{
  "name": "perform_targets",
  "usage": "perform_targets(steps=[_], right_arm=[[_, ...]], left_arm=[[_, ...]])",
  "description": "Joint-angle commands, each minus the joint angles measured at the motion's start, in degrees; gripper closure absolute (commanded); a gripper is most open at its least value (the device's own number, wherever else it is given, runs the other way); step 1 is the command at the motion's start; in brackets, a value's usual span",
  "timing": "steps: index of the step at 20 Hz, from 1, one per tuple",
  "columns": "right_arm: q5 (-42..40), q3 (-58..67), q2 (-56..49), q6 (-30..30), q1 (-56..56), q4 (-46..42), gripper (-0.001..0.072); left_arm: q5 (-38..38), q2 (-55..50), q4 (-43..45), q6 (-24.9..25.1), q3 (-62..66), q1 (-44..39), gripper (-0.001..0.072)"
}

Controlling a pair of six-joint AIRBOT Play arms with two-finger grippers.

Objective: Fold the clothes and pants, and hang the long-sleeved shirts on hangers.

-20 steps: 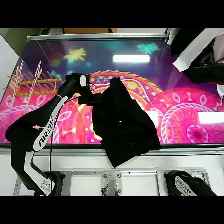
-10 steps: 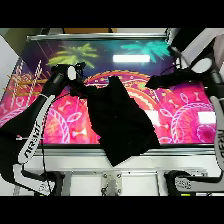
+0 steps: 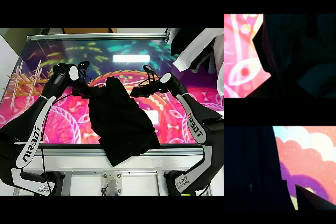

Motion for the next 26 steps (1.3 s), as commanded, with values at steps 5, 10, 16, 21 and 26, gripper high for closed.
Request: perform_targets(steps=[5, 10, 16, 21, 26], right_arm=[[-1.38, 1.46, -4.59, -0.33, 3.78, 2.51, 0.0126], [-6.32, 1.88, -4.63, -0.48, 5.84, 3.39, 0.0625], [-5.49, 7.74, 9.03, -0.55, 3.67, -2.05, 0.0693], [-6.27, 11.04, 34.58, -0.68, 1.05, -2.27, 0.0693], [-6.12, 11.04, 52.24, -0.63, 1.16, -2.58, 0.0693]], left_arm=[[0.0, 0.07, -0.13, 0.11, 0.0, -0.11, 0.0688], [-0.63, 0.09, -0.11, 0.13, 0.0, -0.11, 0.0687], [-1.38, 7.87, 5.95, 2.45, 8.83, 2.58, 0.0687], [0.87, 20.17, 5.57, 3.06, 29.57, 2.58, 0.0687], [19.39, 37.27, 5.64, 3.06, 20.41, -2.32, 0.0688]])
